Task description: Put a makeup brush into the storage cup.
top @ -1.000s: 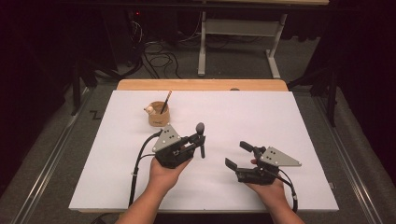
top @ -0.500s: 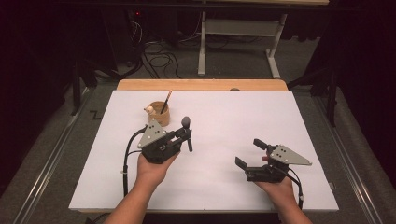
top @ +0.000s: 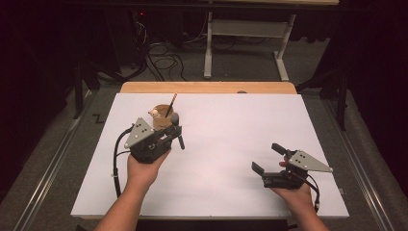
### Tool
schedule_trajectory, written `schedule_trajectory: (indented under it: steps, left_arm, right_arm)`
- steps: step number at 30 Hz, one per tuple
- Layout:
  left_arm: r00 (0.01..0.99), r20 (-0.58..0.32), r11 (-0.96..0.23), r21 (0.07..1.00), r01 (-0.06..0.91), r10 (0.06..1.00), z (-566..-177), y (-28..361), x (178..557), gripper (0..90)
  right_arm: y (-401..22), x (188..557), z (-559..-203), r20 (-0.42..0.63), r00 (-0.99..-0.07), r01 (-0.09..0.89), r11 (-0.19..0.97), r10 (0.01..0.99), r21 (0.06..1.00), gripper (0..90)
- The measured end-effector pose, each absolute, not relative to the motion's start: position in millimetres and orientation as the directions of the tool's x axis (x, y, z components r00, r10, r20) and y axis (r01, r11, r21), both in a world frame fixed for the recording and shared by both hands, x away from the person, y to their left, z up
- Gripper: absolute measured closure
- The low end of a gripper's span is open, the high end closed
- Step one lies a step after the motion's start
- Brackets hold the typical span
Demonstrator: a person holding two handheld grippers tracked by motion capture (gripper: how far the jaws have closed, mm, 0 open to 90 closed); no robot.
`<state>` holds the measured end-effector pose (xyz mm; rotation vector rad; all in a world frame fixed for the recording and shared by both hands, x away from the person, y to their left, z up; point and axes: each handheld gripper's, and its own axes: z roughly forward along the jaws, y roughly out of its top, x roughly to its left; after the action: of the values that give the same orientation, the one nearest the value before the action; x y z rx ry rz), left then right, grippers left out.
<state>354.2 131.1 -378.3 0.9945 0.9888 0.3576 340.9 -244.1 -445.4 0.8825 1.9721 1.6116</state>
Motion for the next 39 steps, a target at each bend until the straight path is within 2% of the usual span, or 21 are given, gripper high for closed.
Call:
schedule_trajectory:
  steps: [20, 39]
  left_arm:
    - [0.458, -0.503, 0.526, 0.846, 0.087, 0.733, -369.8, 165.8, 369.4, 78.7]
    - [0.363, -0.521, 0.545, 0.837, 0.041, 0.773, -359.9, 176.2, 414.8, 78.8]
  right_arm:
    - [-279.0, 337.8, -450.5, 0.045, -0.676, 0.214, 0.138, 0.735, 0.967, 0.3]
    - [-294.3, 340.6, -456.7, 0.066, -0.666, 0.227, 0.118, 0.743, 0.967, 0.3]
